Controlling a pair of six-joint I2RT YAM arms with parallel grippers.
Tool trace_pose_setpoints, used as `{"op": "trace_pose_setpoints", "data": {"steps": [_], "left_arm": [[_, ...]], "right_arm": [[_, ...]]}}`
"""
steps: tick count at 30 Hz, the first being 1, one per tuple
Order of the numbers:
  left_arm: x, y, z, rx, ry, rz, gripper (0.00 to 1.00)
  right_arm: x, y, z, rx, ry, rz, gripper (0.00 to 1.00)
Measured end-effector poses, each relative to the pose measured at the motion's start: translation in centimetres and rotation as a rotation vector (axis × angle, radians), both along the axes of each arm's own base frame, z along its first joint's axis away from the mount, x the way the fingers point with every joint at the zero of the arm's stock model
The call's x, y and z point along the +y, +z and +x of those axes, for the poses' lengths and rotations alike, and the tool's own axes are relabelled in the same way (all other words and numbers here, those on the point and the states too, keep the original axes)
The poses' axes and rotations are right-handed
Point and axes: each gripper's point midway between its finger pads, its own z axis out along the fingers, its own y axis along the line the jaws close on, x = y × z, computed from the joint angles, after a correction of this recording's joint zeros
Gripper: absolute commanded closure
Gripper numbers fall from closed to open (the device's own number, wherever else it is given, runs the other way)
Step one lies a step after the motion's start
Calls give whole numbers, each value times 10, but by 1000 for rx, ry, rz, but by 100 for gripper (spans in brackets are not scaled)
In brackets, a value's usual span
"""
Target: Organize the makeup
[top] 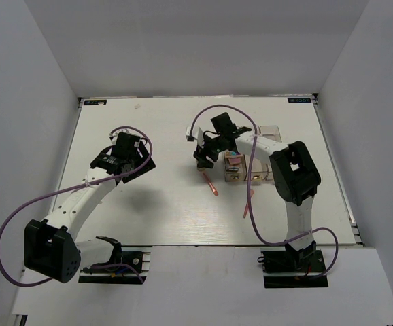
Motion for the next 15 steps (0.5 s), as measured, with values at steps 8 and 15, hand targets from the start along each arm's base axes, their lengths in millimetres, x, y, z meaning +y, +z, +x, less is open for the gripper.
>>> {"op": "trace_pose_setpoints", "data": {"steps": [8, 15], "left_arm": [[0, 0, 0, 0, 0, 0, 18], [0, 0, 1, -3, 0, 0, 18]], "right_arm": [[2, 3, -1, 0, 10, -1, 80], [1, 6, -12, 53, 16, 8, 91]]}}
